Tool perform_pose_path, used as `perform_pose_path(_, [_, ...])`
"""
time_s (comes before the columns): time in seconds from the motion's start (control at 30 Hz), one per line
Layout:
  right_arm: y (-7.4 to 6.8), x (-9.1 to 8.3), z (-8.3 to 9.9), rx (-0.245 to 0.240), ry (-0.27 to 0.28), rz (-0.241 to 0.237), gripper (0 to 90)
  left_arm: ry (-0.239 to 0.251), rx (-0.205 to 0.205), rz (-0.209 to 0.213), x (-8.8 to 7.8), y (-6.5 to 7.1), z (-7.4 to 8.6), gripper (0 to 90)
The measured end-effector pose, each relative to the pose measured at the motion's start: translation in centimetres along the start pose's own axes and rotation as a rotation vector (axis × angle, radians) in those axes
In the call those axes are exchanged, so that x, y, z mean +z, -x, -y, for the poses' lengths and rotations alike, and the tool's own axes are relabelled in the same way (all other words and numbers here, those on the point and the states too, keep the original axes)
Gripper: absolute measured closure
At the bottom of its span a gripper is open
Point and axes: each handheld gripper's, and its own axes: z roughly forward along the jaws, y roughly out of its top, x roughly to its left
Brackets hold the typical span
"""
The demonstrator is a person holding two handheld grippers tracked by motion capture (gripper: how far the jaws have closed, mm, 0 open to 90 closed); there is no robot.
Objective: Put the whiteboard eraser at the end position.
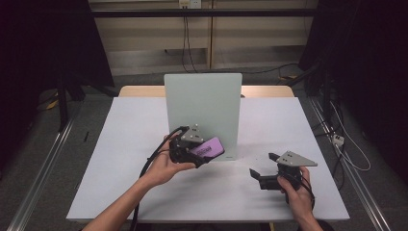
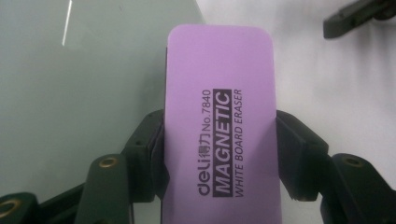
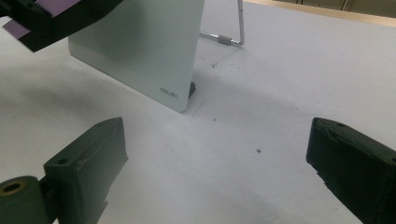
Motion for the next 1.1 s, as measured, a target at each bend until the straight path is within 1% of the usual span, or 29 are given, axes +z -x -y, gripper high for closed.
perform_pose_path(0.03, [0.0,0.0,0.0,0.007,0.002,0.002,4.9,-0.001,-0.010,0.001,0.0,0.1,0.1,41.1])
perform_pose_path(0.1, [0.1,0.1,0.0,0.003,-0.001,0.003,5.0,-0.013,-0.014,0.010,-0.2,0.1,0.3,41.1])
perform_pose_path(0.13, [0.1,0.2,-0.1,0.003,-0.003,0.004,5.0,-0.021,-0.025,0.001,-0.3,0.2,0.3,41.1])
perform_pose_path(0.23, [0.1,0.3,-0.1,0.002,-0.006,0.004,5.0,0.003,-0.037,0.011,-0.7,0.3,0.9,41.1])
perform_pose_path(0.3, [0.1,0.3,-0.1,0.008,-0.005,0.004,5.0,-0.006,-0.045,0.012,-0.9,0.4,1.1,41.1])
perform_pose_path(0.37, [0.1,0.4,0.0,0.007,-0.004,0.001,5.0,-0.016,-0.045,0.011,-1.2,0.5,1.5,41.1])
perform_pose_path(0.4, [0.1,0.4,0.0,0.004,-0.008,0.002,5.1,-0.026,-0.049,0.003,-1.3,0.5,1.6,41.1])
perform_pose_path(0.47, [0.0,0.3,0.0,0.001,-0.008,-0.003,4.9,-0.015,-0.075,-0.001,-1.6,0.4,1.9,41.1])
perform_pose_path(0.53, [0.1,0.2,0.1,0.003,-0.004,-0.001,5.0,-0.033,-0.086,0.000,-1.7,0.3,2.1,41.2])
perform_pose_path(0.57, [0.2,0.1,0.1,0.006,-0.005,0.001,5.0,-0.035,-0.102,-0.006,-1.8,0.4,2.2,41.1])
perform_pose_path(0.63, [0.3,-0.1,0.2,0.009,0.001,0.001,5.0,-0.049,-0.107,0.000,-1.8,0.3,2.4,41.1])
perform_pose_path(0.7, [0.3,-0.1,0.2,0.008,-0.002,0.001,5.0,-0.059,-0.111,0.009,-1.7,0.4,2.5,41.1])
perform_pose_path(0.73, [0.3,-0.1,0.2,0.005,-0.002,0.000,5.0,-0.069,-0.106,0.010,-1.7,0.4,2.5,41.1])
perform_pose_path(0.77, [0.3,-0.2,0.2,0.006,-0.002,0.001,5.0,-0.068,-0.111,0.016,-1.6,0.5,2.5,41.1])
perform_pose_path(0.8, [0.2,-0.2,0.2,0.009,-0.001,0.000,5.0,-0.081,-0.105,0.020,-1.6,0.6,2.5,41.1])
perform_pose_path(0.83, [0.2,-0.2,0.2,0.005,-0.002,0.001,5.0,-0.080,-0.108,0.029,-1.5,0.9,2.5,41.1])
perform_pose_path(0.87, [0.2,-0.2,0.2,0.007,-0.002,0.000,4.9,-0.093,-0.099,0.033,-1.5,1.0,2.5,41.1])
perform_pose_path(0.93, [0.2,-0.1,0.2,0.005,0.000,0.000,5.0,-0.098,-0.099,0.046,-1.5,1.4,2.6,41.1])
perform_pose_path(1.0, [0.2,-0.1,0.2,0.005,0.000,-0.002,5.0,-0.116,-0.085,0.060,-1.4,1.7,2.6,41.1])
perform_pose_path(1.03, [0.2,0.0,0.2,0.006,-0.001,-0.003,5.0,-0.117,-0.088,0.066,-1.4,1.9,2.7,41.1])
perform_pose_path(1.1, [0.2,0.0,0.2,0.007,0.001,-0.005,4.9,-0.119,-0.079,0.075,-1.2,2.1,2.7,41.1])
